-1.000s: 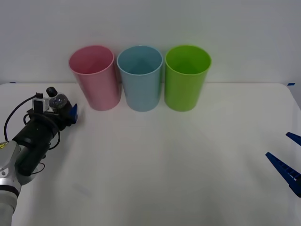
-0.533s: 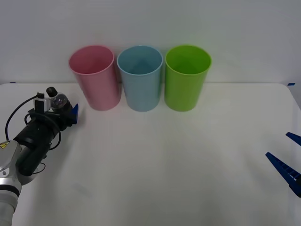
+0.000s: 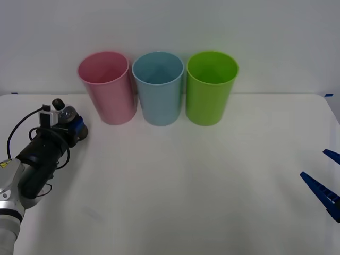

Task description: Grasp the object on the table and drop it into the matching bin: aluminum can to the light blue bin, PET bottle to the pink bin.

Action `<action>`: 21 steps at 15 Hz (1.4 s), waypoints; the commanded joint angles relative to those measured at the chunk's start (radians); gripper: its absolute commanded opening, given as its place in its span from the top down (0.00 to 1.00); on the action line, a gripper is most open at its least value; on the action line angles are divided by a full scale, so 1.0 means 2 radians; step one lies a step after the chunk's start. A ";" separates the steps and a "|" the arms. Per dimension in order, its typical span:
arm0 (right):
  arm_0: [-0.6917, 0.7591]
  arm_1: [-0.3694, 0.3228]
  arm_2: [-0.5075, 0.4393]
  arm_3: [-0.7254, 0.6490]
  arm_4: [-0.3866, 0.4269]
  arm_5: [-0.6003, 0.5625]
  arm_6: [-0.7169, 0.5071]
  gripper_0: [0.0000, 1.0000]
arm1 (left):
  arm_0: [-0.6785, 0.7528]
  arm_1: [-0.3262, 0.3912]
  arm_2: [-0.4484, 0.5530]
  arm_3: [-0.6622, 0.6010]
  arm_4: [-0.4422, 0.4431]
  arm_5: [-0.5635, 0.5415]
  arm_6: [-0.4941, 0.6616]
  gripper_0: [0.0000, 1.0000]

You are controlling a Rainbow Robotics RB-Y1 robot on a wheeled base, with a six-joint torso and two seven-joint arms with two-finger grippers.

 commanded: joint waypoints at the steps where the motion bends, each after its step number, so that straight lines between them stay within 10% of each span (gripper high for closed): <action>1: 0.000 0.000 0.000 0.000 0.000 0.000 0.000 0.00 | 0.003 0.007 0.009 -0.001 0.009 -0.032 -0.002 1.00; 16: 0.000 0.000 0.000 0.000 0.000 0.000 0.000 0.00 | 0.161 0.067 -0.007 -0.254 0.160 -0.019 0.039 1.00; 21: 0.000 0.000 0.000 0.000 0.000 0.000 0.000 0.00 | 0.161 0.116 -0.015 -0.305 0.191 -0.009 0.135 1.00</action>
